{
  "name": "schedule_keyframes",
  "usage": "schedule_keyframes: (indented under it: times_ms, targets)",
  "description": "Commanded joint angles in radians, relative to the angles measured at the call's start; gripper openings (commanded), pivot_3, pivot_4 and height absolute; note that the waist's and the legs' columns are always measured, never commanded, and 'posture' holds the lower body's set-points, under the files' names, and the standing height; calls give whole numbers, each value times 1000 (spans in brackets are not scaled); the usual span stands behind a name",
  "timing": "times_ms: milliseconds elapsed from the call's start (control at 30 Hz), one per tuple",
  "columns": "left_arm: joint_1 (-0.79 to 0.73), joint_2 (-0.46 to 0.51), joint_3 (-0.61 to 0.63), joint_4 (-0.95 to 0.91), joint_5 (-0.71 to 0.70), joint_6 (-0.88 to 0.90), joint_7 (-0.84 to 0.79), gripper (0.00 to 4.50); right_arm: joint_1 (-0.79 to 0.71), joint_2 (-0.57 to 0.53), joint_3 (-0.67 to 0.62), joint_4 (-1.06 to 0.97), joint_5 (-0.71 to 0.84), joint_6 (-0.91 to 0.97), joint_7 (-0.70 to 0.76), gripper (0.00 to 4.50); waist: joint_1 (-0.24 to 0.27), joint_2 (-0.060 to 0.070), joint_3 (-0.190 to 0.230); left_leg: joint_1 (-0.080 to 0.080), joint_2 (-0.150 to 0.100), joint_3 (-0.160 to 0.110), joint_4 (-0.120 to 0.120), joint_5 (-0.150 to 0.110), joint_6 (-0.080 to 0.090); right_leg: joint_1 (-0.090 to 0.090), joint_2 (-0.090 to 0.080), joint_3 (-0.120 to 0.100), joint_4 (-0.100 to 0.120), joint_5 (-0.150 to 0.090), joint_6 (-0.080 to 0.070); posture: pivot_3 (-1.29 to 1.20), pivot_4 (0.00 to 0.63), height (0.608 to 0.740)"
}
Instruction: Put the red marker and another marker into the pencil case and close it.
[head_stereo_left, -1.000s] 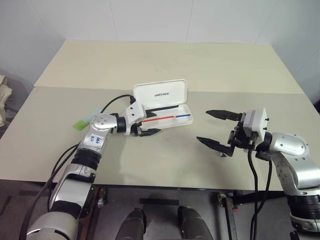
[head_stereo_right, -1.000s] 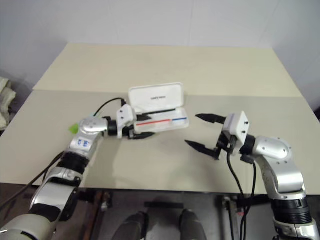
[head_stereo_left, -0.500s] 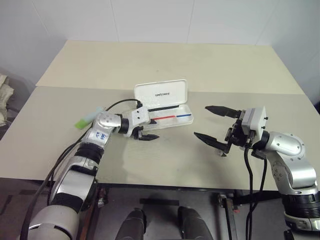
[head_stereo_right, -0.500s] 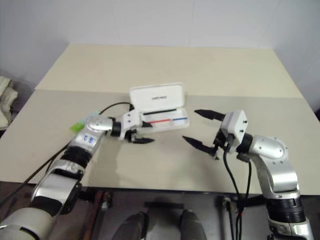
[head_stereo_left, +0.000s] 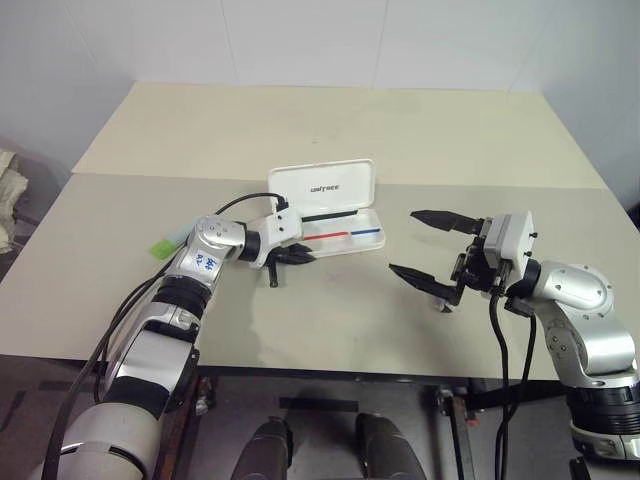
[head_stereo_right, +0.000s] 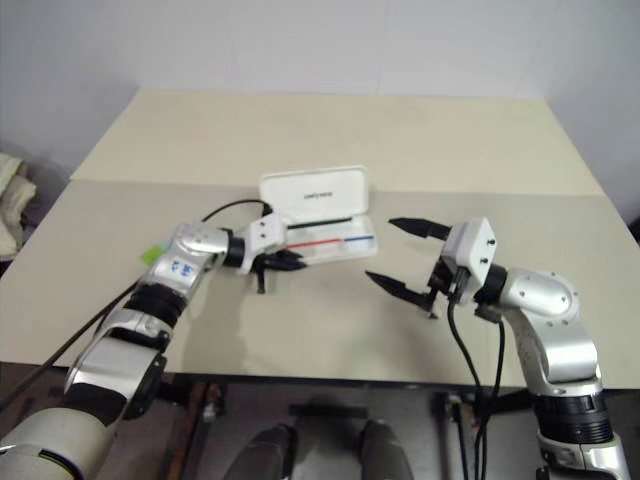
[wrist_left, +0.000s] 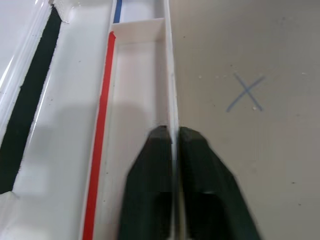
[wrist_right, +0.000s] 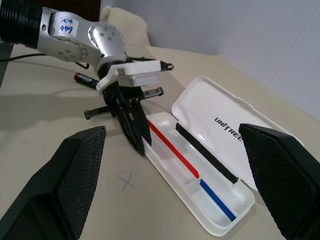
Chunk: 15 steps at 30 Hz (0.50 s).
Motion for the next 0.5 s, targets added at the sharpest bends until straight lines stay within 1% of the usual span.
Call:
schedule_keyframes:
  times_ms: [33, 133, 267, 333, 400, 500]
  targets:
    - [18, 3, -30, -18, 20, 13, -43, 23, 17, -29, -28, -24, 27, 2, 19, 4500, 0, 0, 0, 0, 0, 0, 0, 0, 0, 0, 0, 0, 0, 0, 0, 0, 150, 740]
    - [40, 2, -25, -75, -9, 15, -85, 23, 29, -37, -33, -27, 30, 5, 23, 4500, 0, 0, 0, 0, 0, 0, 0, 0, 0, 0, 0, 0, -1, 0, 0, 0, 150, 740]
    - [57, 6, -22, -137, -20, 48, -102, 23, 32, -43, -33, -26, 33, 4, 22, 4500, 0, 0, 0, -1, 0, 0, -2, 0, 0, -1, 0, 0, -1, 0, 0, 0, 150, 740]
    - [126, 36, -30, -319, -62, 105, -164, 23, 39, -42, -36, -29, 34, 9, 17, 4500, 0, 0, 0, -1, 0, 0, -2, 0, 0, -1, 0, 0, -2, 0, 0, 0, 150, 740]
    - [189, 69, -30, -476, -88, 175, -193, 23, 47, -40, -34, -33, 34, 11, 14, 4500, 0, 0, 0, -1, 1, 0, -2, -1, 0, -1, 0, 0, -2, 0, -1, 0, 150, 740]
    - [260, 108, -27, -622, -102, 247, -200, 23, 56, -34, -31, -39, 33, 12, 10, 4500, 0, 0, 0, -2, 1, 0, -2, -1, 0, -2, 0, 0, -1, -1, -1, 0, 150, 740]
